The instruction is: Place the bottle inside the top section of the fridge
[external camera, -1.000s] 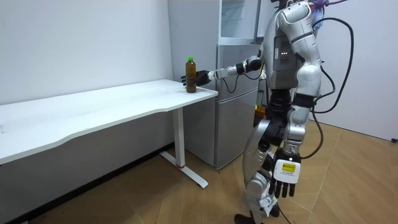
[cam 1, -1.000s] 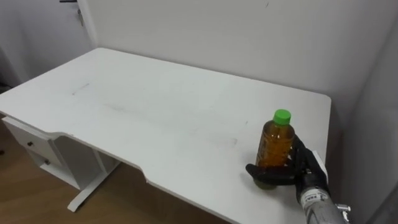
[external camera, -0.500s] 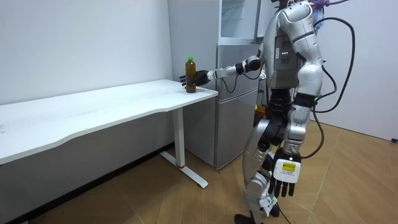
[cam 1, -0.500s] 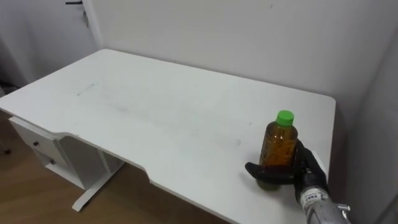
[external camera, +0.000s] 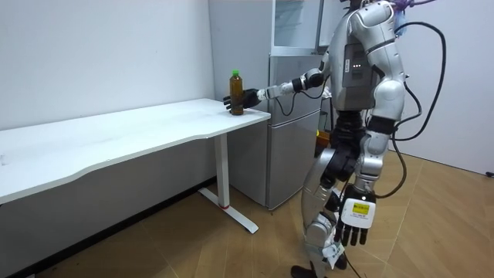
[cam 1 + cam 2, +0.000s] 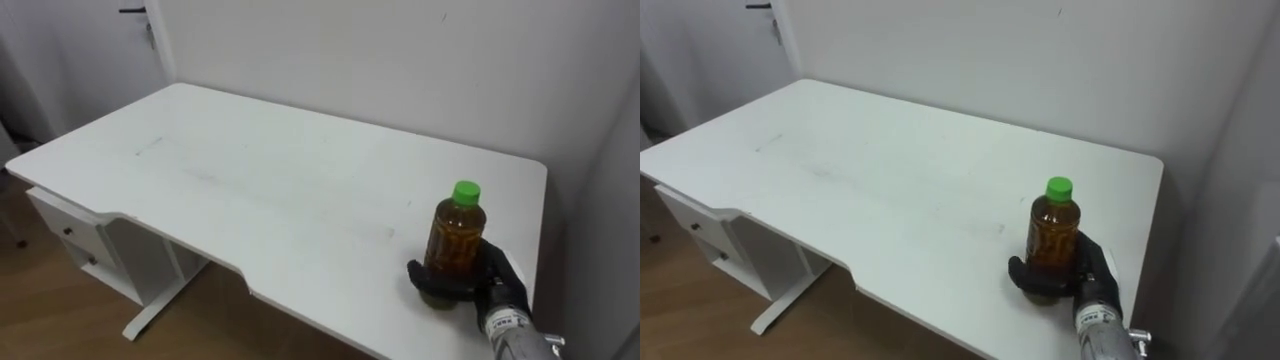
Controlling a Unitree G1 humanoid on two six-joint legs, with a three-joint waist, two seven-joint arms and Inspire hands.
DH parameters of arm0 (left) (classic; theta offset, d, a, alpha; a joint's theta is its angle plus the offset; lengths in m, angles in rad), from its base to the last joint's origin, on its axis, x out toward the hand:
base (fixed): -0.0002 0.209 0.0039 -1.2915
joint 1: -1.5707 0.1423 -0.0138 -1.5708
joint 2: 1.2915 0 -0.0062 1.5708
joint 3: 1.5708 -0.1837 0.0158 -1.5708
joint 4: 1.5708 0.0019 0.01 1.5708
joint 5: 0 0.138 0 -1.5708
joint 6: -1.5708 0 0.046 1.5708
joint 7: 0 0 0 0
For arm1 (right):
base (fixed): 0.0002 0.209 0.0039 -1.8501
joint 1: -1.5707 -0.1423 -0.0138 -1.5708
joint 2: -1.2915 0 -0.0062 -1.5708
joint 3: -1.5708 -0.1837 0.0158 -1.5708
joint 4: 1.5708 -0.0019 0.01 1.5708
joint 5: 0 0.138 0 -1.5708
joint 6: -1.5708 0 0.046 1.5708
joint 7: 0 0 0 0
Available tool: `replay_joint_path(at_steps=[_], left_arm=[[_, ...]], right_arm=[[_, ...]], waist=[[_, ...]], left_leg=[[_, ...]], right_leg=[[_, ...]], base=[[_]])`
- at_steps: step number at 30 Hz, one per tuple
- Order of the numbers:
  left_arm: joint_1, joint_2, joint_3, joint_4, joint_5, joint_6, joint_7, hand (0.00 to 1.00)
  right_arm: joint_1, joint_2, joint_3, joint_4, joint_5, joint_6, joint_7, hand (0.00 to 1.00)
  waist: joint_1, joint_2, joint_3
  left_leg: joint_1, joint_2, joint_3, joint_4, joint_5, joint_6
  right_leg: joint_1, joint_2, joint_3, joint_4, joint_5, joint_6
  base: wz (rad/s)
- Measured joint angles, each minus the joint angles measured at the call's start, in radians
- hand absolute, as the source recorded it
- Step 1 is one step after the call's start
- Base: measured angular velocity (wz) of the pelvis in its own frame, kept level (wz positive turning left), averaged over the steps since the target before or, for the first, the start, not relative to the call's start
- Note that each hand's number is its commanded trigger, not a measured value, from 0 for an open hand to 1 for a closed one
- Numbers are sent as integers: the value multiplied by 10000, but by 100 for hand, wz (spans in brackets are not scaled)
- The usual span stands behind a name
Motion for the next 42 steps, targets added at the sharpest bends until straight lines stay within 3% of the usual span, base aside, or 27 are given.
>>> replay_joint_path(at_steps=[10,14,19,26,29,36,42], left_arm=[[2,47,34,-103,17,-7,68,0],[-27,70,69,-148,29,-27,106,0],[-35,75,136,-140,234,-143,106,0],[13,76,724,163,332,-206,101,0],[51,81,1028,165,339,-198,93,0],[-34,63,1681,180,376,-314,154,0],[-169,60,1897,482,412,-310,296,0]], right_arm=[[-69,-7,160,2,107,52,202,100],[-48,-11,349,-345,30,480,375,100],[101,-20,355,-1209,-35,662,577,100],[859,-24,324,-3747,-426,669,898,100],[1231,-27,320,-4836,-408,687,971,100],[1383,-473,191,-6336,-464,774,1188,100],[1385,-665,-190,-7393,-616,1046,1196,100]], waist=[[-48,-19,-14],[-82,-68,-43],[-119,-90,-56],[-417,-152,-137],[-681,-181,-228],[-1025,-319,-287],[-1343,-412,-271]], left_leg=[[25,-8,18,-21,3,5],[65,1,98,-68,3,5],[356,-8,117,-101,3,5],[1176,41,301,-560,1,3],[1445,38,350,-703,1,3],[2100,80,593,-981,0,-1],[2249,117,791,-1033,-12,-9]], right_leg=[[10,-6,-7,-27,-1,6],[-7,3,120,-37,0,8],[292,18,145,-127,9,24],[994,183,396,-571,128,88],[1220,231,568,-697,137,111],[1631,322,933,-727,151,114],[1679,357,1154,-747,164,116]], base=[[0],[-7],[-1],[-7],[-7],[-12],[-9]])
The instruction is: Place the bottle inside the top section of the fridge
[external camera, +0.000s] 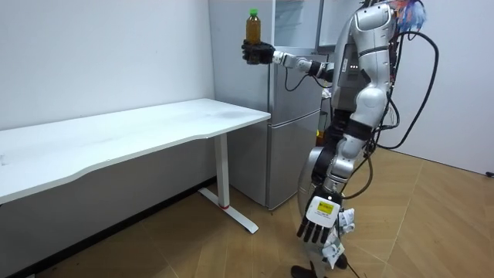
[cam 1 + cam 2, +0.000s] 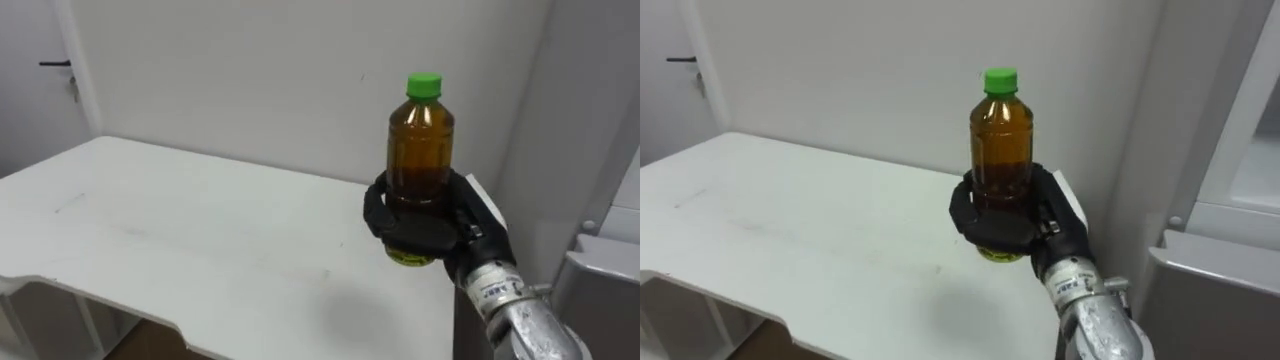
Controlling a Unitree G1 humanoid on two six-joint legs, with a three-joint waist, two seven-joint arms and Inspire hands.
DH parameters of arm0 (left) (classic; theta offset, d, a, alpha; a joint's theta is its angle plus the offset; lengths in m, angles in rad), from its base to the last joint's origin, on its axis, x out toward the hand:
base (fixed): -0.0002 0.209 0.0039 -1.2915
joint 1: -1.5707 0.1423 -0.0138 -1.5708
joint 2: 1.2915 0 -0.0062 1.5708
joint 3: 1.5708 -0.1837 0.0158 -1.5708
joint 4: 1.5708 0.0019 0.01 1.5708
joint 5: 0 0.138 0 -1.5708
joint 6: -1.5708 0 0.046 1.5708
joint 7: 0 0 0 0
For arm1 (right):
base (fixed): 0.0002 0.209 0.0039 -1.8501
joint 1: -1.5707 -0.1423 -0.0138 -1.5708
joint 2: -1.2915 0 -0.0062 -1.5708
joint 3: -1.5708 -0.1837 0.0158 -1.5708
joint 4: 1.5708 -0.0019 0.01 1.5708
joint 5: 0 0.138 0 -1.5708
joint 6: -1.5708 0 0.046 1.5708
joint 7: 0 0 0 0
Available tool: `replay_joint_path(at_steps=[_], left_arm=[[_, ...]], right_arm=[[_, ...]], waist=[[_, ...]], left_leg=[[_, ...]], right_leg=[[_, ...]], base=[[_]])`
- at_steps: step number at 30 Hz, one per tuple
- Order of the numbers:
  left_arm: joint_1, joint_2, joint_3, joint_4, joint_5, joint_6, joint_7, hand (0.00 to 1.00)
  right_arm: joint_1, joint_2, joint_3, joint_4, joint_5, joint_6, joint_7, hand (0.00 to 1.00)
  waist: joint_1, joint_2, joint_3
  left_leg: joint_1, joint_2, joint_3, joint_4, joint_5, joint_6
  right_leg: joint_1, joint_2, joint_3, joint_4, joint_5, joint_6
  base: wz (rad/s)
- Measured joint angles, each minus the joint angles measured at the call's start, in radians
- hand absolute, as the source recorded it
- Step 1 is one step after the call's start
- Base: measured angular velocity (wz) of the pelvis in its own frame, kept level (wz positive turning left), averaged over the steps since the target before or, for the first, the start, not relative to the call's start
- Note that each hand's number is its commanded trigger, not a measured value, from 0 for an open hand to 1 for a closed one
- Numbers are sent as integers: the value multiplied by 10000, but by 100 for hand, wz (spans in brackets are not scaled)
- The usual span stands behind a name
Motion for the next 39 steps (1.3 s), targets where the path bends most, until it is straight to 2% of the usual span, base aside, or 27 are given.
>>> replay_joint_path(at_steps=[5,10,19,24,27,31,33,39], left_arm=[[-63,2,101,0,47,-12,-13,0],[-36,-1,482,198,361,-71,12,0],[-63,48,549,553,369,-230,20,0],[25,49,570,613,396,-267,-16,0],[144,42,799,603,397,-267,-20,0],[255,33,1212,604,395,-270,5,0],[311,24,1271,630,395,-278,15,0],[355,16,1274,691,366,-296,222,0]], right_arm=[[-1,-234,-333,-1143,-97,84,428,100],[-2,-362,-900,-2360,-130,102,346,100],[-1,-391,-1682,-3022,-119,101,225,100],[17,-532,-2201,-3524,-127,109,269,100],[60,-752,-2779,-3951,-110,110,229,100],[353,-824,-3520,-4597,-1,100,-53,100],[463,-826,-3703,-4715,35,-60,-177,100],[795,-828,-3903,-4724,184,-178,-605,100]], waist=[[-234,-4,-2],[-324,-43,-10],[-656,-190,-17],[-1002,-200,-18],[-1187,-200,-21],[-1217,-208,-35],[-1250,-203,-77],[-1536,-187,-76]], left_leg=[[39,23,49,3,-7,-8],[204,65,244,-72,-22,-31],[363,204,601,-81,-136,-97],[387,271,816,-56,-187,-117],[397,292,862,-26,-233,-122],[535,353,976,-25,-303,-171],[576,408,1092,13,-342,-209],[692,457,1171,4,-379,-246]], right_leg=[[0,61,99,-2,16,-13],[30,99,248,-4,17,-15],[23,175,620,-6,53,-74],[-43,268,793,1,60,-85],[-36,289,885,-3,60,-85],[-10,339,1047,-8,60,-86],[23,370,1153,-5,62,-89],[18,486,1337,13,86,-131]], base=[[-5],[-12],[-13],[-11],[-6],[-12],[-17],[-8]])
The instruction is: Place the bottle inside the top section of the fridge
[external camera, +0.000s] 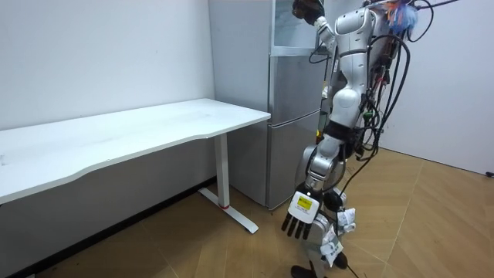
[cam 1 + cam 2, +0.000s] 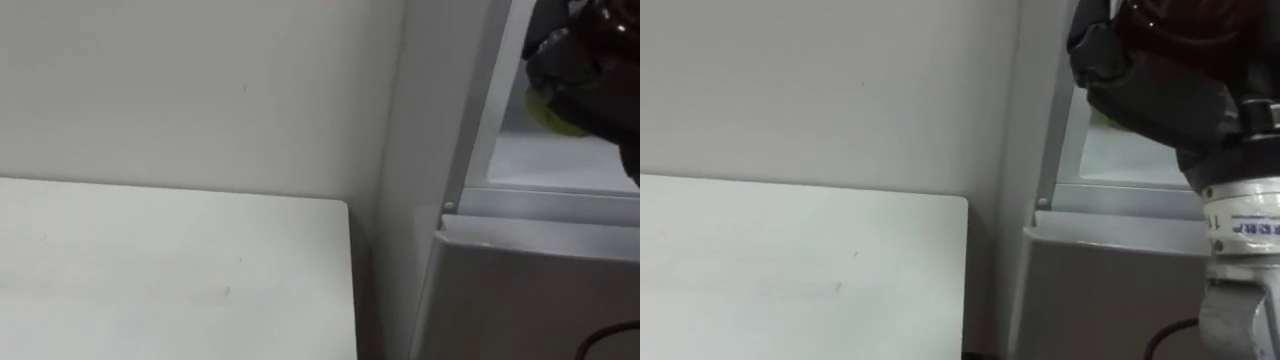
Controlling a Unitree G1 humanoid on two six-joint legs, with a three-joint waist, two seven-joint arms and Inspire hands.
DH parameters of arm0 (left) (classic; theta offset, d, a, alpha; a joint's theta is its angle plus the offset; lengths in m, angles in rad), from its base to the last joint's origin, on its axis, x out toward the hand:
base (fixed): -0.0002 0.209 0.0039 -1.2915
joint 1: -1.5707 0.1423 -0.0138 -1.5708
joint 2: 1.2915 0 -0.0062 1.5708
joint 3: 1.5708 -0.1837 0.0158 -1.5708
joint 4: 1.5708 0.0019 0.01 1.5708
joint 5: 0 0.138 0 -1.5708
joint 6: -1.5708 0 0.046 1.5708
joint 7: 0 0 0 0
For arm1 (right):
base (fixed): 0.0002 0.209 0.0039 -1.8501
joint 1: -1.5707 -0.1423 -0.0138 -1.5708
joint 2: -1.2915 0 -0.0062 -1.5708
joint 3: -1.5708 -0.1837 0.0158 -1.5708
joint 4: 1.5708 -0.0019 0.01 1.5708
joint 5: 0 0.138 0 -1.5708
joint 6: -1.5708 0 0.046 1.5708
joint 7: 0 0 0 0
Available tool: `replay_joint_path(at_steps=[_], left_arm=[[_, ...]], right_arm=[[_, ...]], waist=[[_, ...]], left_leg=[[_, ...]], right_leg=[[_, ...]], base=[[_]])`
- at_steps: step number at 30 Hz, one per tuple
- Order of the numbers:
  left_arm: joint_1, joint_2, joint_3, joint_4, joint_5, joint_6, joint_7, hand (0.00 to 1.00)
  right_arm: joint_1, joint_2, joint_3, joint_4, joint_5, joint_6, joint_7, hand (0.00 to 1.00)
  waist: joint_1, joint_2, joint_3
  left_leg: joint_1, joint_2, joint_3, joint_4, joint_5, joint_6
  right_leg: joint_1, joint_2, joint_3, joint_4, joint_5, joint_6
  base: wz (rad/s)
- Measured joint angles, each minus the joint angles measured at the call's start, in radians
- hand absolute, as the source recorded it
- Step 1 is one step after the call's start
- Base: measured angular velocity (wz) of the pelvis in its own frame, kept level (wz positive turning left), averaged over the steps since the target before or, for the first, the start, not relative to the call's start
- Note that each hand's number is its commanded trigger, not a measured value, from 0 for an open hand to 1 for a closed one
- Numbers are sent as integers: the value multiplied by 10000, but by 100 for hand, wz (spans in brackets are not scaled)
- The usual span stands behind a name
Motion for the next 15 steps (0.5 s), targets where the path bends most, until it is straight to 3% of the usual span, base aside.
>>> replay_joint_path(at_steps=[5,10,15], left_arm=[[49,0,-10,24,-37,-55,43,0],[212,-1,266,-39,27,-60,118,0],[256,8,374,-41,45,-61,143,0]], right_arm=[[78,-1,-79,1,18,-1,-505,100],[448,-5,-973,26,109,-13,-676,100],[501,-5,-1186,163,295,-18,-948,100]], waist=[[-191,-29,2],[-220,-199,-55],[-350,-200,-44]], left_leg=[[8,18,115,6,-11,-9],[-3,39,178,27,-24,-29],[1,81,219,23,-60,-61]], right_leg=[[-21,17,131,-10,-23,-55],[5,62,168,-172,-9,-84],[5,97,180,-174,-6,-85]], base=[[-7],[-2],[0]])
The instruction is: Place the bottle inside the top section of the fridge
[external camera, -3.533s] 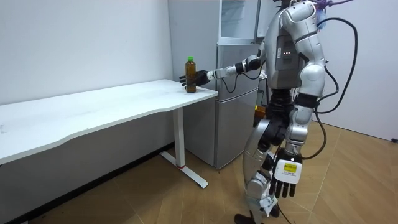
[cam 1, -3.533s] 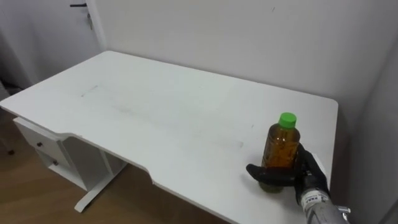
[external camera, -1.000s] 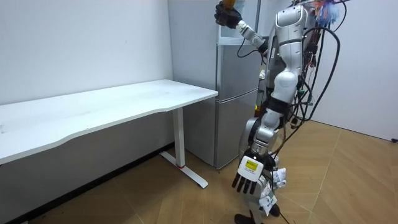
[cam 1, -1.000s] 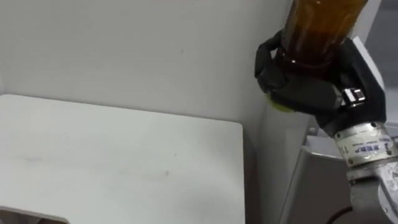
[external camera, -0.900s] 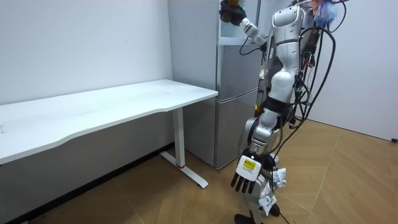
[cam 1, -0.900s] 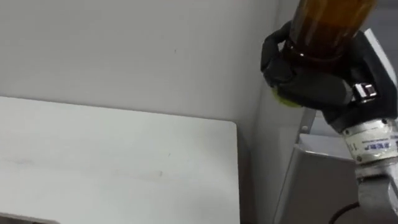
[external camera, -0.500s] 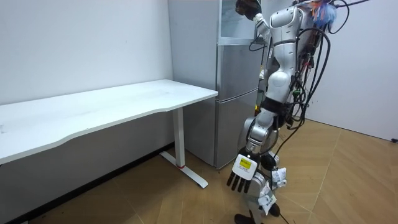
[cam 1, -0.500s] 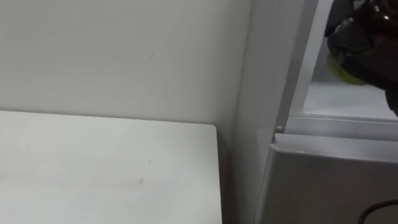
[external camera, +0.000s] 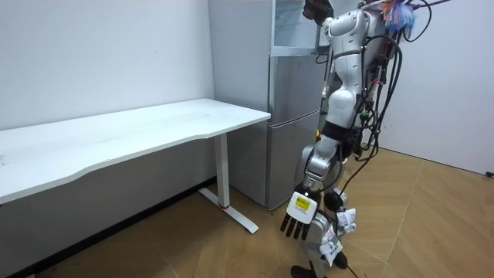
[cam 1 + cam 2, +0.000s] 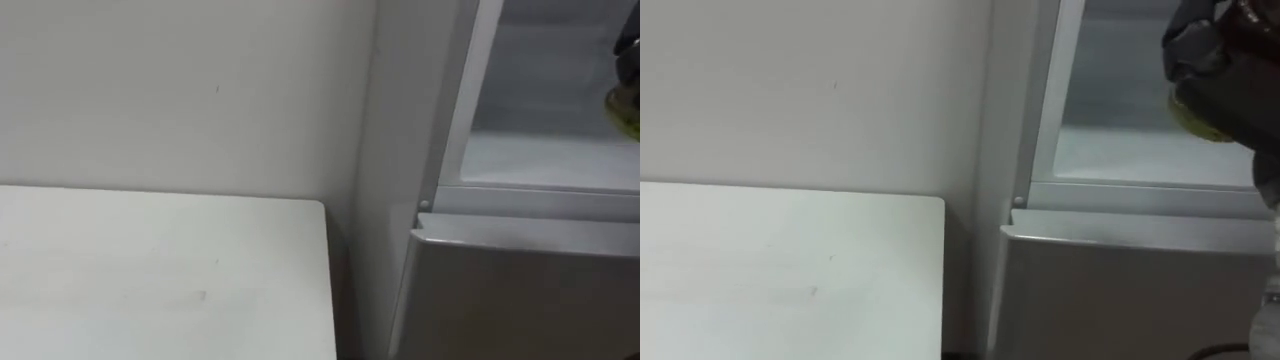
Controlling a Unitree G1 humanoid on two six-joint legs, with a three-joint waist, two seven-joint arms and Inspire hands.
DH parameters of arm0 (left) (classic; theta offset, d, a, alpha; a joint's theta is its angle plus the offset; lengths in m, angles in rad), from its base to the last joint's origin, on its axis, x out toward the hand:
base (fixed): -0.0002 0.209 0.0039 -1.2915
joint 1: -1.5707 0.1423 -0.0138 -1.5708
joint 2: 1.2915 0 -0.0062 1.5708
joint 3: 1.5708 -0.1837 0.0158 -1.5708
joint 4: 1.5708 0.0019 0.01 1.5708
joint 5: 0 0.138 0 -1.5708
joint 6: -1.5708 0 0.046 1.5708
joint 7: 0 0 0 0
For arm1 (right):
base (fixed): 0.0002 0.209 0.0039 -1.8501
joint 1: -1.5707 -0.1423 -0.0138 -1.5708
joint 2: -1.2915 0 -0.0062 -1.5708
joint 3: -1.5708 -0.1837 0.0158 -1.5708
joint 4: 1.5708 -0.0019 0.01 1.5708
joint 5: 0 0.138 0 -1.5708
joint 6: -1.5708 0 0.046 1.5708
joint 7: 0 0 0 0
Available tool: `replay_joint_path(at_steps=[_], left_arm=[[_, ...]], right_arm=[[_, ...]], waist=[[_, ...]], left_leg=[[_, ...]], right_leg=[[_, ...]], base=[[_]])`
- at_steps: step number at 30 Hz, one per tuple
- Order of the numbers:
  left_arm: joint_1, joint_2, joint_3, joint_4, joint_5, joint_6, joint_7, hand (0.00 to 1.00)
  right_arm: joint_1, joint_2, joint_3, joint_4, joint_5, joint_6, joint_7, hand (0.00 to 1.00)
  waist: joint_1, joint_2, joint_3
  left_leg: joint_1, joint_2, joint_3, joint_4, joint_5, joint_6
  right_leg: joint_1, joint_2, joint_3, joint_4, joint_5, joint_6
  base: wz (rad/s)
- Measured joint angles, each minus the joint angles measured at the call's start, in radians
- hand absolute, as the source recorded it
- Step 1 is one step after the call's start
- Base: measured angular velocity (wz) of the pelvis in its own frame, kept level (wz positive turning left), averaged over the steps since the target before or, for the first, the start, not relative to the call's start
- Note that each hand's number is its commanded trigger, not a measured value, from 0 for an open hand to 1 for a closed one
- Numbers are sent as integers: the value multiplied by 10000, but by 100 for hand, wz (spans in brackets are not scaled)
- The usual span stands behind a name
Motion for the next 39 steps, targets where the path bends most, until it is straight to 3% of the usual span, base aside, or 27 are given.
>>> replay_joint_path(at_steps=[7,12,22,29,34,39], left_arm=[[-33,-1,18,1,193,-131,-8,0],[-38,4,172,5,186,-176,-24,0],[-99,16,220,14,180,-175,18,0],[-153,40,340,19,163,-187,38,0],[-154,24,435,-4,187,-99,53,0],[-94,41,437,-373,194,88,55,0]], right_arm=[[-1,-74,0,786,175,-31,124,100],[-4,-709,0,2153,241,-21,80,100],[-75,-749,10,3522,350,125,-493,100],[-663,-761,19,4827,1381,126,-709,100],[-1212,-786,9,5770,2453,132,-792,100],[-1749,-1356,20,6898,3726,143,-722,100]], waist=[[-55,49,74],[120,71,104],[426,-108,214],[461,-85,185],[444,38,110],[476,78,74]], left_leg=[[7,38,28,-23,-51,-49],[-3,23,22,-40,-52,-47],[-87,9,-11,-40,-51,-49],[-167,15,-66,-2,-52,-47],[-193,20,-120,76,-53,-47],[-211,11,-206,79,-53,-46]], right_leg=[[-21,71,74,-19,0,-3],[-5,71,87,-112,-1,-4],[-53,71,69,-171,-10,-14],[-30,62,-34,-159,-8,-13],[-9,-34,-169,-130,-8,-13],[-52,-47,-248,-111,-8,-14]], base=[[-3],[0],[0],[1],[3],[3]])
